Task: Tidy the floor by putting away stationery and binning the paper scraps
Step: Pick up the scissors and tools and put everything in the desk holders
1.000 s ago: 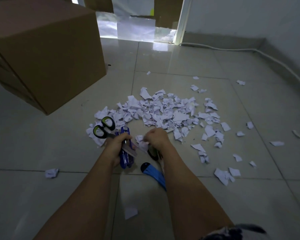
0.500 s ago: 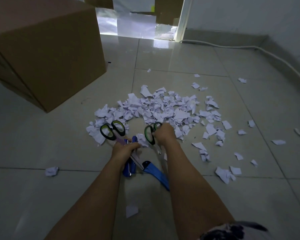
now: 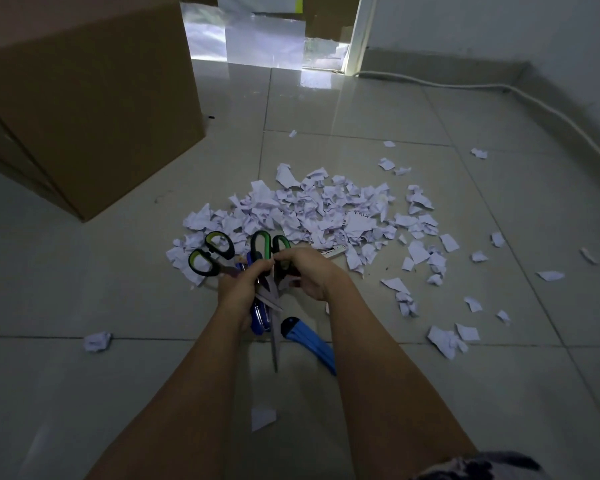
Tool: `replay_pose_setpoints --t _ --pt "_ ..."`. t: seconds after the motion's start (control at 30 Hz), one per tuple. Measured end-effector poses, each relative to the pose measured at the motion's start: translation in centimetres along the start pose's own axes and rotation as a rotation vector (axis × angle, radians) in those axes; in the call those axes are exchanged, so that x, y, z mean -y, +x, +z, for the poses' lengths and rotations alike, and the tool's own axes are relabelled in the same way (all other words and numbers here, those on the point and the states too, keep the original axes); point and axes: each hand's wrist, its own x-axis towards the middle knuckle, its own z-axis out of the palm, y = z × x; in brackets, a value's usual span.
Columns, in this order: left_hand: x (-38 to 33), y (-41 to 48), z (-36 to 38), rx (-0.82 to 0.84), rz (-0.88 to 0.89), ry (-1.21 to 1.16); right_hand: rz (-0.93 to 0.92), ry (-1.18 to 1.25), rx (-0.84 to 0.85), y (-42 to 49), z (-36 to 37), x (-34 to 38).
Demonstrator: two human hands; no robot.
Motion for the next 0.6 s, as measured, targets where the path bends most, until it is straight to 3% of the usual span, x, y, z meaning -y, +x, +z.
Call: replay_pose_setpoints --t 0.1,0.13,0.27,0.33,0.4,0.47,0.6 --pt "-0.1 0.0 0.0 -0.123 -0.005 -0.032 0.07 -0.009 -0.055 -0.3 -1.2 -1.8" --pt "-0.2 0.0 -0.1 -0.163 0.005 -0.045 0.071 -0.123 -0.099 -0.5 -1.7 -2.6" --pt "-0.2 0.8 -0.7 -0.227 0.026 -0.079 0.101 -1.211 -0.13 -2.0 -2.4 -5.4" --pt "-0.1 1.2 -0.7 -0.255 0.021 -0.073 0.079 -1.372 -0.103 -2.5 -1.9 -5.8" --pt "-0.2 1.4 -0.7 -0.266 0.017 -0.065 0.064 -1.369 -0.09 -2.3 -2.0 -5.2" --pt "-0.3 1.4 -0.5 -0.257 0.027 -0.055 0.068 -1.215 -0.097 -1.7 -2.7 -4.2" --pt "-0.3 1.4 -0.5 -0.229 0.059 -0.023 0.13 -0.53 -0.091 -1.0 -4.3 -2.4"
